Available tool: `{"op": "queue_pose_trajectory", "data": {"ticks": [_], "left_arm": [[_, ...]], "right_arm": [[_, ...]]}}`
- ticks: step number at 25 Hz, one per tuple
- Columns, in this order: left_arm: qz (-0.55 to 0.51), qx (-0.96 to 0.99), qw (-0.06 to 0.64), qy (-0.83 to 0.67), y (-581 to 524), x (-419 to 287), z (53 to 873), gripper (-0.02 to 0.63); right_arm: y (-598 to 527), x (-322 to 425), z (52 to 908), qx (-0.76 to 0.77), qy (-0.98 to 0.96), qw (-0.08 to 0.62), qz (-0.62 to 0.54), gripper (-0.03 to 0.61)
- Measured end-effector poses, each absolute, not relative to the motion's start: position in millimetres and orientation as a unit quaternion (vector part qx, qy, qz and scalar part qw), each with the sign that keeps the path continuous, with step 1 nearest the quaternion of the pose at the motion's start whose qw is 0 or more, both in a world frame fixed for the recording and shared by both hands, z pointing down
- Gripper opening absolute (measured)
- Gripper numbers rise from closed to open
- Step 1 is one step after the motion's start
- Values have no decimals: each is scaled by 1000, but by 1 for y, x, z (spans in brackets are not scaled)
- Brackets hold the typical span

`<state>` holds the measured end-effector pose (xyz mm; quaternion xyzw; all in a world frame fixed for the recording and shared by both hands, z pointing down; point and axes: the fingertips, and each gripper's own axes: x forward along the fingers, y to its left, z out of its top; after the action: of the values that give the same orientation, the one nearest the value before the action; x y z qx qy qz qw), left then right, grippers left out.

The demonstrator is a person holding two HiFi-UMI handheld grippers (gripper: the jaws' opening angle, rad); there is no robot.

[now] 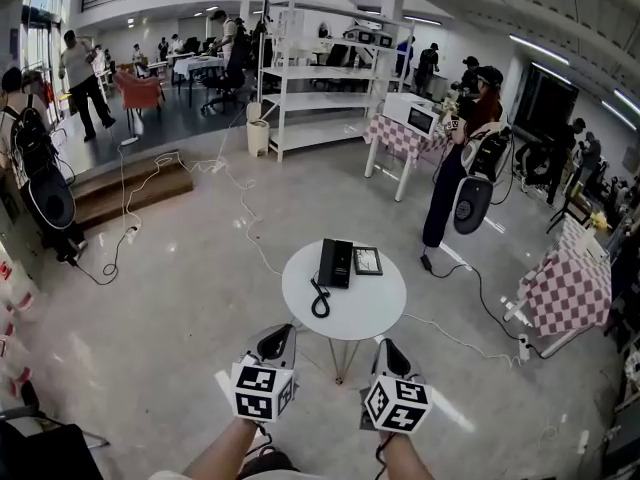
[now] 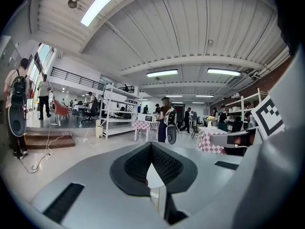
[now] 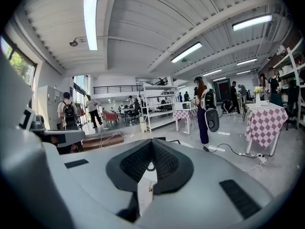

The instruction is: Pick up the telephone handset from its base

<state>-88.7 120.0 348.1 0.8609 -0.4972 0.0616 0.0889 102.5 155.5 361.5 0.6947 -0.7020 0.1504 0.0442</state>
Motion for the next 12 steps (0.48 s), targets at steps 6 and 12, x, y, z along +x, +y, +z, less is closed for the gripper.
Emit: {"op": "queue_pose_trajectory", "data": {"ticks": [6,12], "left_arm": [[61,858,96,-500,99,-87,349,15],[52,864,98,-492,63,-79,351,15]], "right_arm": [[140,101,365,690,-706,54,152,22],[108,103,361,692,-706,57,137,22]]}}
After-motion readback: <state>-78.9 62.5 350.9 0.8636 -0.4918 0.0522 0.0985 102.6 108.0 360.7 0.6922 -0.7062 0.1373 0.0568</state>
